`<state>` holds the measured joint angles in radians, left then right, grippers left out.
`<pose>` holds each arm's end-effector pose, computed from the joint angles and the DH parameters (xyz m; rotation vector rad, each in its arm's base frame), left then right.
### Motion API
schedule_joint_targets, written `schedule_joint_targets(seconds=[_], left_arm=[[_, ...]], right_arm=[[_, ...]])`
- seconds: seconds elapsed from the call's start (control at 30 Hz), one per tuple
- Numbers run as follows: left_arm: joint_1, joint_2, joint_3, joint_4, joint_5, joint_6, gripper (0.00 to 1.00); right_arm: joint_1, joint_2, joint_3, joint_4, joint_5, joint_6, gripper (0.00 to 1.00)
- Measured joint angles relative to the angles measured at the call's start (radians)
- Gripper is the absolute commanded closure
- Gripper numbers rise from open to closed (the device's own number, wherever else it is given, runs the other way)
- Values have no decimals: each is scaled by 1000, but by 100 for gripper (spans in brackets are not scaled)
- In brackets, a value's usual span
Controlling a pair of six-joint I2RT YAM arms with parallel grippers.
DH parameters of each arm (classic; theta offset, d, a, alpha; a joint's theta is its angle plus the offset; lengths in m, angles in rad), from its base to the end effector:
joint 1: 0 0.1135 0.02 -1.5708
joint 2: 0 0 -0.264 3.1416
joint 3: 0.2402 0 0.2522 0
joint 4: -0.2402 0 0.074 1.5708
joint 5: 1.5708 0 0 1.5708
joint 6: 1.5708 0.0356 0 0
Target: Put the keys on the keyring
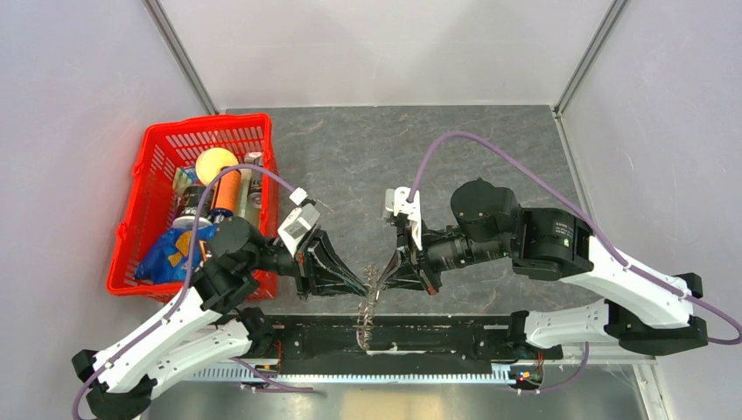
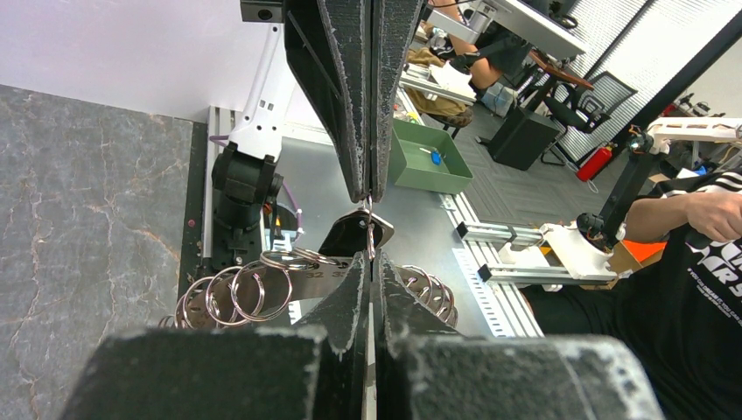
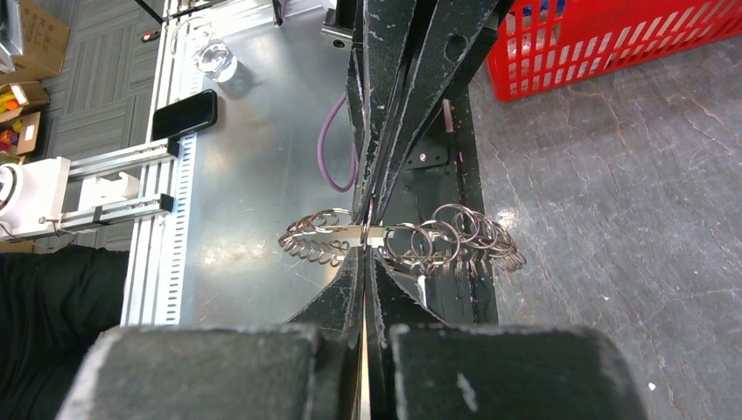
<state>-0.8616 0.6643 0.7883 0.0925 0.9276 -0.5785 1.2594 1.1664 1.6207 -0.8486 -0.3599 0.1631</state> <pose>0.0702 -0.1255 0.3866 1.1046 1.3165 -1.7455 0.0521 0.2028 0.4764 -1.3462 1.7031 1.2354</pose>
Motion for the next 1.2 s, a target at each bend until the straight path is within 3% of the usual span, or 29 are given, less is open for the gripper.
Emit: schedule_joint_targets(seconds=[1.2], left_arm=[[0, -4, 0, 0, 0, 0, 98]], right_arm=[[2, 9, 15, -4, 0, -8, 100]])
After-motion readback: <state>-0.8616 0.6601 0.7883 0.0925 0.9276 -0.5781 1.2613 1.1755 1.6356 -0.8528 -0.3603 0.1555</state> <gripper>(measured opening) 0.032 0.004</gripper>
